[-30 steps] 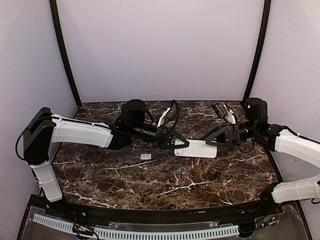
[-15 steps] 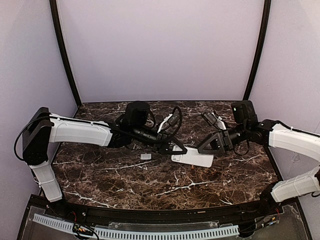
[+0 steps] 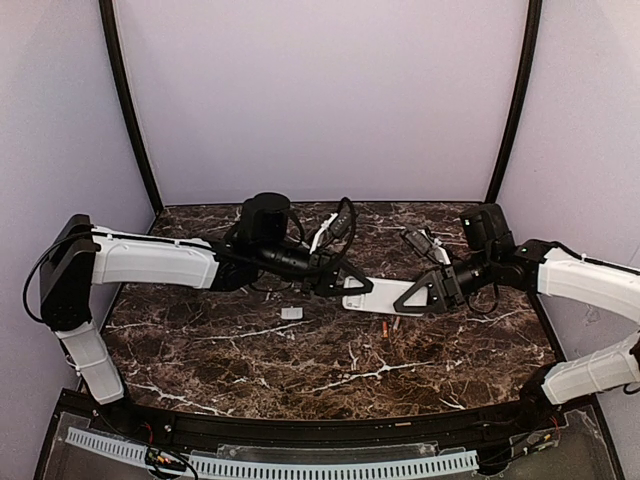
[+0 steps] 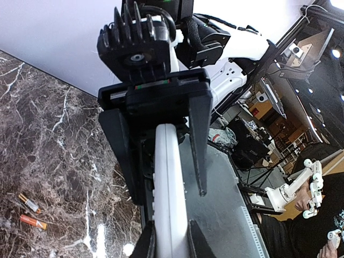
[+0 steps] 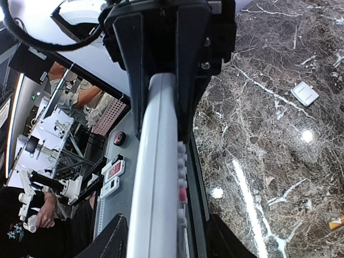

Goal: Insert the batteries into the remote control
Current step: Pass from the left arm to the right

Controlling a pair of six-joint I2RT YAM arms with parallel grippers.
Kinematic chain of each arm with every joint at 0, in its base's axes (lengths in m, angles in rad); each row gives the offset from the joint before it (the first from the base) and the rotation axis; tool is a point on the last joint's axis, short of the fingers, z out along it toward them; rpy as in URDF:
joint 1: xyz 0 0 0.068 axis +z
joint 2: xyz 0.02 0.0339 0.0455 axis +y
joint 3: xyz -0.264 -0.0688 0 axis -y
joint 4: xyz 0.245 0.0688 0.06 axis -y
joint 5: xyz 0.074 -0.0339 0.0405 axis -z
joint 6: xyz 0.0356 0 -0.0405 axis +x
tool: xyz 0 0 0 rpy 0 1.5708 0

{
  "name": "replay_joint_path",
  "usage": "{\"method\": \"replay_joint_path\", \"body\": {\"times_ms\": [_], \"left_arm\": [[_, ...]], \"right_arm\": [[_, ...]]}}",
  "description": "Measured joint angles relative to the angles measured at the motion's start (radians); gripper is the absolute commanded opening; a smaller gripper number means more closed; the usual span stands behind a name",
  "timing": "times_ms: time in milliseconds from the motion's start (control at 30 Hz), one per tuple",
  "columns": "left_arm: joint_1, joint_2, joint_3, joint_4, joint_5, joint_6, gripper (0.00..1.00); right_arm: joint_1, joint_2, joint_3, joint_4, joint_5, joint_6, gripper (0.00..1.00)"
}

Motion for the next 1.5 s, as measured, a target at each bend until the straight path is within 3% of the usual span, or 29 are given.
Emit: {"method": "replay_joint_path", "body": {"times_ms": [167, 400, 533, 667, 700, 800, 1000, 1067, 1300, 1500], "left_arm": [[0.007, -0.003, 0.000, 0.024, -0.004, -0.011, 0.00], [0.009, -0.003, 0.000, 0.031, -0.003, -0.019, 0.00], [0.009, -0.003, 0.000, 0.031, -0.003, -0.019, 0.00], [0.009, -0.003, 0.000, 0.035, 0.005, -0.027, 0.00], [0.009, -0.003, 0.000, 0.034, 0.004, -0.034, 0.02], [0.010, -0.002, 0.000, 0.026, 0.002, -0.063, 0.26], [0.016, -0.002, 0.000, 0.037, -0.021, -0.064, 0.66], [0.021, -0.004, -0.007, 0.053, -0.044, -0.065, 0.75], [0.070, -0.093, -0.076, 0.009, -0.212, -0.028, 0.77], [0.077, -0.167, -0.071, -0.108, -0.409, 0.042, 0.71]], "right_arm": [[0.001, -0.008, -0.002, 0.003, 0.001, 0.007, 0.38], [0.002, -0.014, -0.002, 0.009, -0.007, 0.013, 0.46], [0.002, -0.014, -0.002, 0.016, -0.006, 0.021, 0.29], [0.003, -0.014, -0.002, 0.017, 0.002, 0.030, 0.17], [0.003, -0.014, -0.002, 0.017, 0.004, 0.028, 0.14], [0.003, -0.014, -0.002, 0.026, 0.021, 0.007, 0.01], [0.003, -0.020, -0.002, 0.026, 0.016, 0.019, 0.00], [0.000, -0.027, -0.003, 0.026, 0.018, 0.024, 0.00], [-0.092, -0.087, -0.054, 0.025, 0.068, 0.037, 0.00], [-0.237, -0.178, -0.105, 0.014, 0.183, 0.060, 0.00]]}}
